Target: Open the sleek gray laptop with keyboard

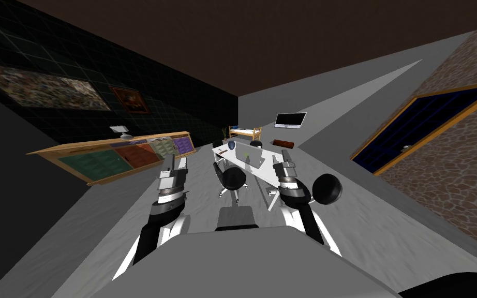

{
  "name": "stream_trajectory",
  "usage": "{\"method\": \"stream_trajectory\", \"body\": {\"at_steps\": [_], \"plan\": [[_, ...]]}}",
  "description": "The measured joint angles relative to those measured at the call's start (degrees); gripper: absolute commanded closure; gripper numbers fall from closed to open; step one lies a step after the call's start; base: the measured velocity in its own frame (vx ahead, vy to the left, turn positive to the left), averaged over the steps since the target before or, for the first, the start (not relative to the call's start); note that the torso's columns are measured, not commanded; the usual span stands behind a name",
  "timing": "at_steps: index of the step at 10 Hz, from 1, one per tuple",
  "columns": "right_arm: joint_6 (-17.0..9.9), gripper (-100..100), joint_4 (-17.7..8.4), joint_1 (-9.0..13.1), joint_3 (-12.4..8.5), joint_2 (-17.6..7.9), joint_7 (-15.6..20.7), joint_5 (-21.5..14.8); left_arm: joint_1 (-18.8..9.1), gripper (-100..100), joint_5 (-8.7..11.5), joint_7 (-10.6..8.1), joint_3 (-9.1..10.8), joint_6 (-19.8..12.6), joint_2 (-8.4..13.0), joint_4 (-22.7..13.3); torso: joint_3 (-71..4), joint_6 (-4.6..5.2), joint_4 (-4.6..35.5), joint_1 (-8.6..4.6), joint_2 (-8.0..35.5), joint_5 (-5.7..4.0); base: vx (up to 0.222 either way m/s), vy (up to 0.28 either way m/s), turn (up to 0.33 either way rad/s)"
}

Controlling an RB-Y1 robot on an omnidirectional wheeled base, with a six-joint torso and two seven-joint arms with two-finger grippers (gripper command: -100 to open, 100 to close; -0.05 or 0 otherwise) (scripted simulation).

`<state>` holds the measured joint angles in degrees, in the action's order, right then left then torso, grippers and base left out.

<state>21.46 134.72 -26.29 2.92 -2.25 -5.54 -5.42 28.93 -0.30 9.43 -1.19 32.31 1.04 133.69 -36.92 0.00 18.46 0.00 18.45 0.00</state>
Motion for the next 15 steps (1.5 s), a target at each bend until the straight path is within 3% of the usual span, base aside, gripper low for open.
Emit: {"method": "stream_trajectory", "body": {"at_steps": [4, 5, 6, 8, 9, 11, 15], "plan": [[0.00, 0, 0.00, 0.00, 0.00, 0.00, 0.00, 0.00, 0.00, 0, 0.00, 0.00, 0.00, 0.00, 0.00, 0.00, -33.81, 0.00, 16.92, 0.00, 16.93, 0.00, 0.000, 0.000, 0.000], [0.00, -100, 0.00, 0.00, 0.00, 0.00, 0.00, 0.00, 0.00, 0, 0.00, 0.00, 0.00, 0.00, 0.00, 0.00, -42.27, 0.00, 21.14, 0.00, 21.16, 0.00, 0.005, 0.007, 0.060], [0.14, -100, -0.82, 0.59, 0.46, -1.28, 0.02, -0.21, 0.00, 0, 0.00, 0.00, 0.00, 0.00, 0.00, -0.02, -46.22, -0.02, 23.03, 0.02, 23.09, 0.01, 0.001, 0.009, 0.070], [0.60, -100, -2.66, 1.77, 1.39, -4.43, -0.15, -0.55, 0.00, 0, 0.00, 0.00, 0.00, 0.00, 0.00, -0.02, -47.59, 0.00, 23.76, 0.02, 23.77, 0.01, -0.002, 0.011, 0.076], [0.79, -100, -4.56, 3.51, 2.03, -5.85, -0.11, -0.91, 0.00, 0, 0.00, 0.00, 0.00, -0.01, 0.00, -0.02, -47.65, -0.01, 23.80, 0.01, 23.80, 0.00, 0.004, 0.013, 0.090], [0.61, -100, -7.58, 6.42, 4.06, -9.00, 0.23, -1.92, 0.01, 0, 0.00, 0.00, 0.00, -0.01, 0.00, -0.02, -47.66, 0.00, 23.82, 0.01, 23.81, 0.00, 0.005, 0.015, 0.092], [0.89, -100, -11.23, 9.50, 7.87, -14.99, 0.50, -3.63, 0.00, 0, 0.00, 0.00, 0.00, -0.01, 0.00, -0.02, -47.64, -0.01, 23.83, 0.02, 23.84, 0.00, 0.002, 0.013, 0.069]]}}
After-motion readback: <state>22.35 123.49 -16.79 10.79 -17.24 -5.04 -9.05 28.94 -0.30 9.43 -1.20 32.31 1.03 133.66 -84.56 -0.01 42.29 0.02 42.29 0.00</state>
